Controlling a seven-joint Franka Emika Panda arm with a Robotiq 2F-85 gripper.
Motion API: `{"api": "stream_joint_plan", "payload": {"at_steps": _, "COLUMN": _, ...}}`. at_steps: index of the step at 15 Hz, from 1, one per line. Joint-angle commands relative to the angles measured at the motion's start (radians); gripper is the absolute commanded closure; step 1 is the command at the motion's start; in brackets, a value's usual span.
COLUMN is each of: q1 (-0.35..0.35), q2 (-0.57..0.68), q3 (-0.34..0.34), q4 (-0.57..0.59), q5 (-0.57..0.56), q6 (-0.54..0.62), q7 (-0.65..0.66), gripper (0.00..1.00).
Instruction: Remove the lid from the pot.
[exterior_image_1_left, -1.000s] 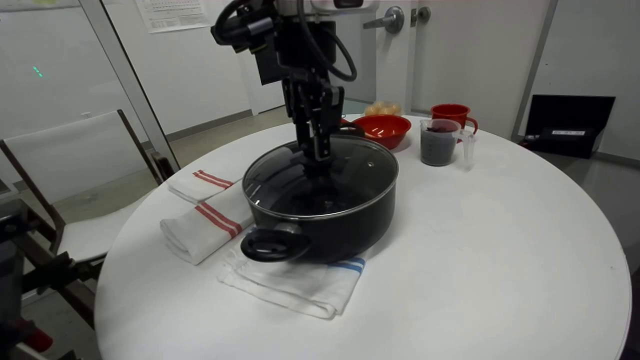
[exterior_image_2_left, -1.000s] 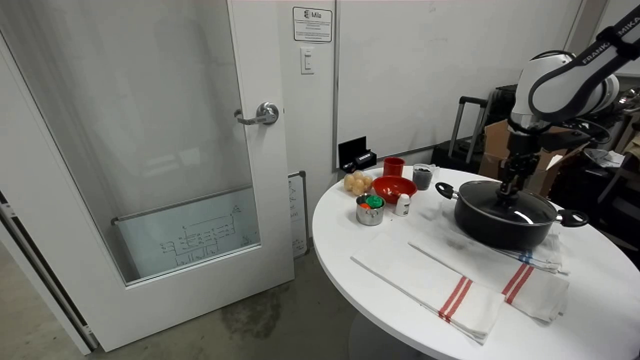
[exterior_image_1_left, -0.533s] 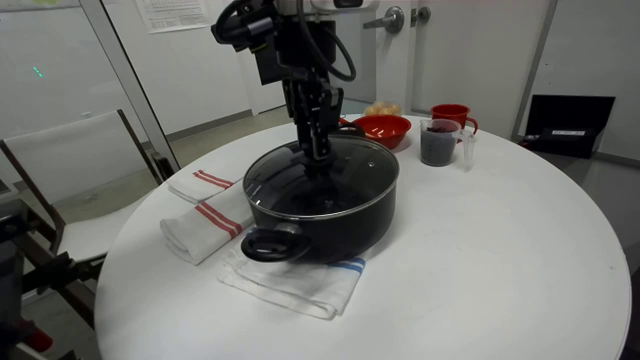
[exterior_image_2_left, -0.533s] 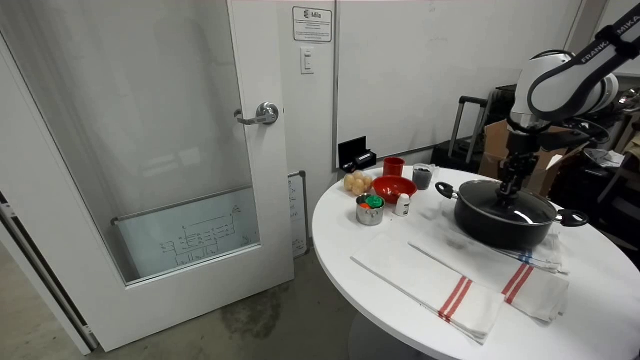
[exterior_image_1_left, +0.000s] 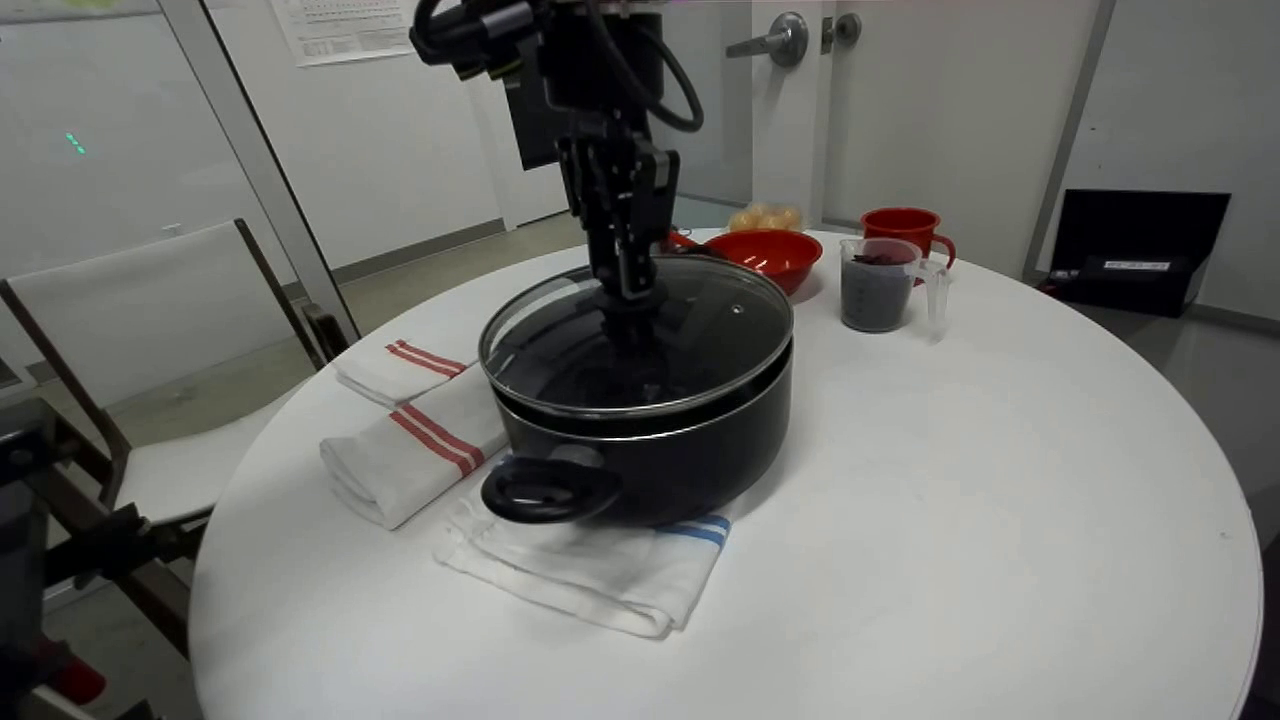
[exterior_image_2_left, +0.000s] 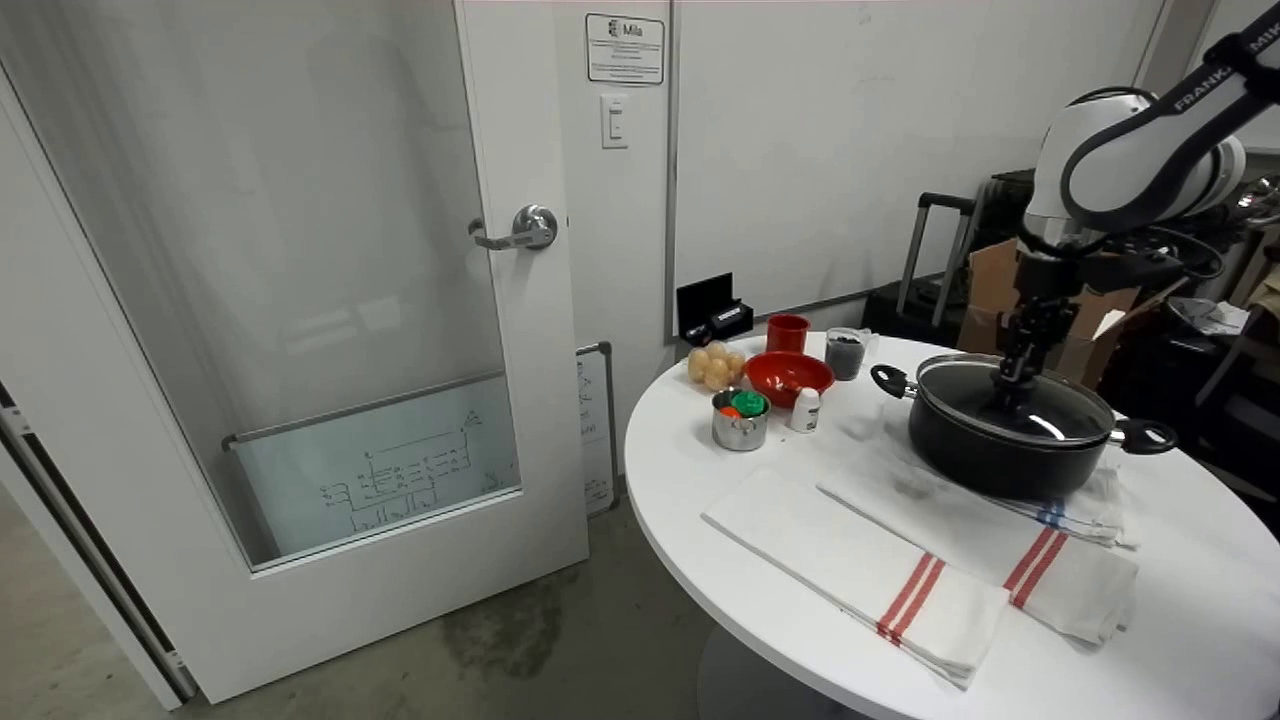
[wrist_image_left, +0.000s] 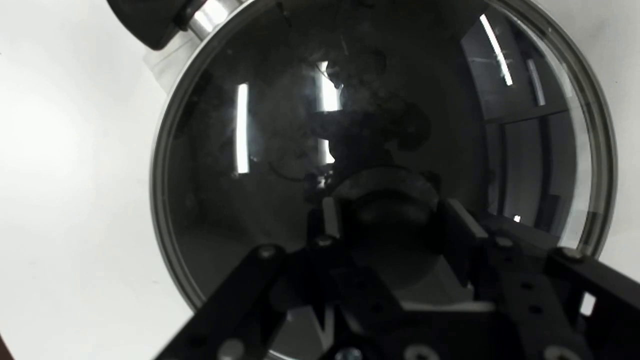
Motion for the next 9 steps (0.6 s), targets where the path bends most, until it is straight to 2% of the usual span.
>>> {"api": "stream_joint_plan", "payload": {"at_steps": 1, "q1": 0.014, "q2": -0.096, "q3": 0.007, "q4": -0.053, "q5": 0.029, "q6": -0.025, "q7": -0.019, "gripper": 0.75}}
{"api": "stream_joint_plan", "payload": {"at_steps": 9, "q1": 0.095, "q2": -0.165, "q3": 0.048, "q4": -0.082, "q5": 0.002, "q6": -0.075, "q7": -0.012, "gripper": 0.75}}
